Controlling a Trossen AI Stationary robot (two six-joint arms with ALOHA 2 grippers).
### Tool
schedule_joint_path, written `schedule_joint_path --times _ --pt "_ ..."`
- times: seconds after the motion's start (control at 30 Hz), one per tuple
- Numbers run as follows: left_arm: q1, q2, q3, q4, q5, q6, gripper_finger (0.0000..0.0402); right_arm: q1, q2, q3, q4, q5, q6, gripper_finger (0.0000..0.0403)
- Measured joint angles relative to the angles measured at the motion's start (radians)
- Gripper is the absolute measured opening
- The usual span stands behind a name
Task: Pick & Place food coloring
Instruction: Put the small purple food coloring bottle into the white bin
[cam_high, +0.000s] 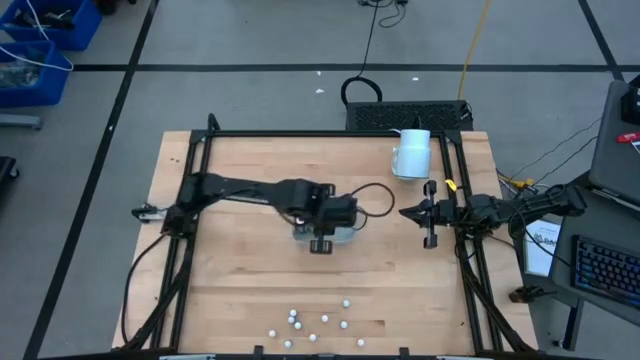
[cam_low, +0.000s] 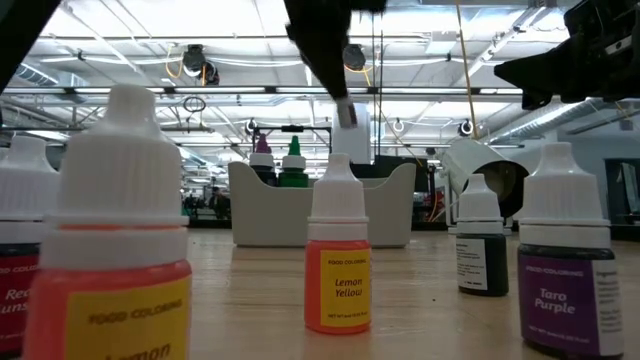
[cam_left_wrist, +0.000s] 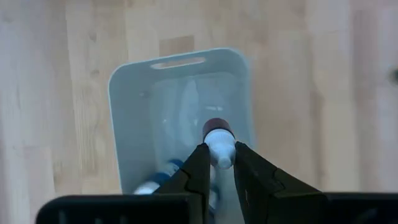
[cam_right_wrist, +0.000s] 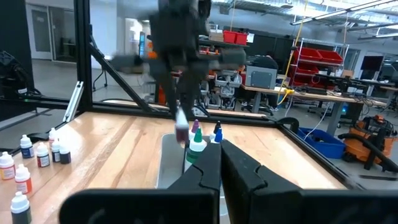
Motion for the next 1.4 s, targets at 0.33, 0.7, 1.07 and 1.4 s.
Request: schedule_joint_path --times 0.33,0.7,1.07,1.4 --pt "0.072 0.115 -0.001 0.091 0.006 0.043 0.0056 0.000 0.000 0.000 -0.001 0.000 -0.020 0.0000" --pt "0.080 0.204 0.000 0.102 0.006 0.031 0.0056 0.000 0.001 0.000 0.000 0.000 -0.022 0.0000" --pt "0.080 0.221 -0.050 0.145 0.009 0.034 0.0056 0.000 0.001 0.000 0.000 0.000 -0.025 0.0000" --pt "0.080 0.219 -0.092 0.181 0.042 0.042 0.0075 0.000 0.001 0.000 0.000 0.000 -0.025 0.0000"
